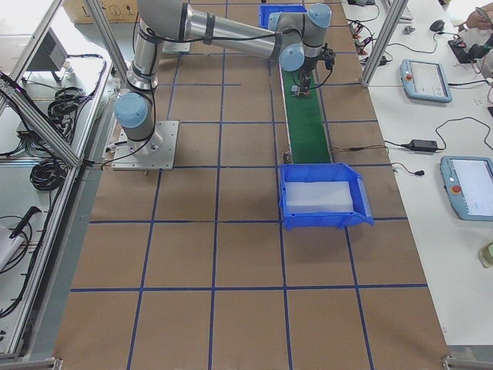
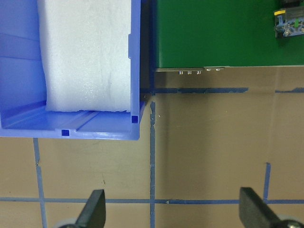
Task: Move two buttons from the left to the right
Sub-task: 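Lower the right gripper onto the red button on the belt and grasp it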
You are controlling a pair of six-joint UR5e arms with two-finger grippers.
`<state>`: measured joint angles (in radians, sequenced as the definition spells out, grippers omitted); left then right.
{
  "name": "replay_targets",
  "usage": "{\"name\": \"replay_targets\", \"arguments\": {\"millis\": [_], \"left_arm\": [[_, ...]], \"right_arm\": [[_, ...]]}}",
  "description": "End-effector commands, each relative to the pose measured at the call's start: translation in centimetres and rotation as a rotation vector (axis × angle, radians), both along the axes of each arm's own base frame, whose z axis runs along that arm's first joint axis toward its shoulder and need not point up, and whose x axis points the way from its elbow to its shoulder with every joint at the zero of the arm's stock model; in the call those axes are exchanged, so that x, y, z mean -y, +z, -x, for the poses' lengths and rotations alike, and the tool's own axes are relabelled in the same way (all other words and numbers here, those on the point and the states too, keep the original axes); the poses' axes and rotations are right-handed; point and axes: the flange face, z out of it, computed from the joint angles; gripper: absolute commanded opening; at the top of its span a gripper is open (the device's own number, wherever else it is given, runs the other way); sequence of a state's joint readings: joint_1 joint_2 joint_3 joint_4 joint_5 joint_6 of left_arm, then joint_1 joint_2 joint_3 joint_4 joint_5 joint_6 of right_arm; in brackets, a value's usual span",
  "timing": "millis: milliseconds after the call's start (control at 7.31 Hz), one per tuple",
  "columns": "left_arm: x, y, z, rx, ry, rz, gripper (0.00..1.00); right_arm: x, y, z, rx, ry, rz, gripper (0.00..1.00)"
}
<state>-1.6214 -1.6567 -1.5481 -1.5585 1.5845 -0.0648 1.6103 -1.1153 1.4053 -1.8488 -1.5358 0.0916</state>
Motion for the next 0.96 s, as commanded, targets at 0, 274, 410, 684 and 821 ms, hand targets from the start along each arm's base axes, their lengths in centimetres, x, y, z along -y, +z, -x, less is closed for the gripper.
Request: {"name": "replay_targets", "arguments": {"millis": [0,274,410,684,821], "left_arm": [[0.0,-0.1,0.0,0.000,0.000,-0.001,1.00],[0.0,0.0,0.0,0.000,0.000,0.000,1.00],[0.1,-0.1,0.0,0.001,-0.003,-0.001,1.00],[0.0,0.0,0.0,0.001,-0.003,0.000,1.00],[0.0,0.0,0.0,0.001,-0.003,0.000,1.00]], "right_arm": [[-0.3,0.0,-0.5,-0.002,-0.005,-0.005,1.00],[-0.2,-2.7,-3.6,-0.002,0.029,-0.032,1.00],[0.3,-5.2,-4.0,-0.006,-0.006,-0.056,1.00],[1.5,-7.9,-3.8,-0.010,-0.009,-0.035,1.00],[1.7,-8.4,-3.5,-0.014,-0.013,-0.043,1.00]]}}
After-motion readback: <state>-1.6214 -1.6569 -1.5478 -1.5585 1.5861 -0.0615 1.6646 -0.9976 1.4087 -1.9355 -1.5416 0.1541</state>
